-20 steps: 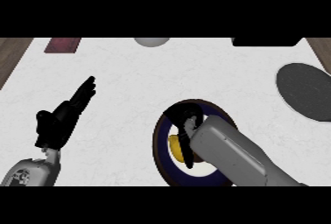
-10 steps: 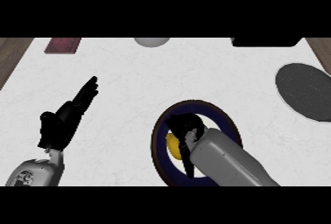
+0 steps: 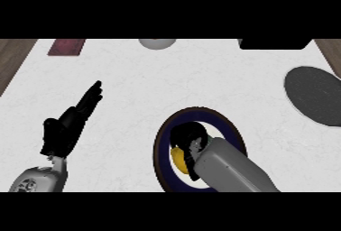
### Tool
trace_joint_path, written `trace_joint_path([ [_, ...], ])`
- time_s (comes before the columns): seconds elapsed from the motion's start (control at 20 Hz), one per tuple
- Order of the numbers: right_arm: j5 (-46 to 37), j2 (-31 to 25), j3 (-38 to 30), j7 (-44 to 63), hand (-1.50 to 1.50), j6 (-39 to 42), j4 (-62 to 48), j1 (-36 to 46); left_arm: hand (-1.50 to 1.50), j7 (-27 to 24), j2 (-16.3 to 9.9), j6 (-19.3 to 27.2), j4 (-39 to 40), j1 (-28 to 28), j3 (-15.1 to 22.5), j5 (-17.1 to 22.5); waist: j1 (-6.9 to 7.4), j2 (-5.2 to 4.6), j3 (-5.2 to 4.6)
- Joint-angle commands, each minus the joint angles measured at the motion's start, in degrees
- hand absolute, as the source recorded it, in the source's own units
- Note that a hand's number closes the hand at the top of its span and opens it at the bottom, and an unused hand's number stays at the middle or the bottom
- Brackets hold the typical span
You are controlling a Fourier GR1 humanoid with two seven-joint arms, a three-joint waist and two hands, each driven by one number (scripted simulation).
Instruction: Pick the lemon from the plate and place it in the pan
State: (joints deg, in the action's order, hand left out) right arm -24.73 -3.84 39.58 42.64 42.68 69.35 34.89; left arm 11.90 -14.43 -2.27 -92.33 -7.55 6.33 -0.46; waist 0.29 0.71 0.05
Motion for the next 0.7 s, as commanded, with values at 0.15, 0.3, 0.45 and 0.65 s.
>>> trace_joint_path([
  [0.15,-4.81,-0.07,-2.56,-2.49,1.5,2.39,2.54,-3.21,0.0,-1.53,-0.75,-3.42,0.39,1.21,-3.75,0.94,-0.16,-0.68,-0.06],
  [0.3,-8.17,0.67,-3.24,-5.38,1.5,-1.21,2.08,-2.54,0.0,-3.23,1.51,-2.04,5.82,-3.58,-3.29,-1.31,-0.35,-0.76,-0.06],
  [0.45,-12.59,-3.02,-9.07,3.13,1.5,-14.95,7.24,-3.23,0.0,-0.73,1.13,-1.65,-0.1,1.57,-1.68,-0.44,-1.73,-0.1,-0.01],
  [0.65,-19.23,-6.07,-15.44,8.37,1.5,-29.24,13.18,-5.38,0.0,0.63,0.34,-0.41,1.16,0.66,-3.29,-1.12,-4.2,0.33,0.07],
])
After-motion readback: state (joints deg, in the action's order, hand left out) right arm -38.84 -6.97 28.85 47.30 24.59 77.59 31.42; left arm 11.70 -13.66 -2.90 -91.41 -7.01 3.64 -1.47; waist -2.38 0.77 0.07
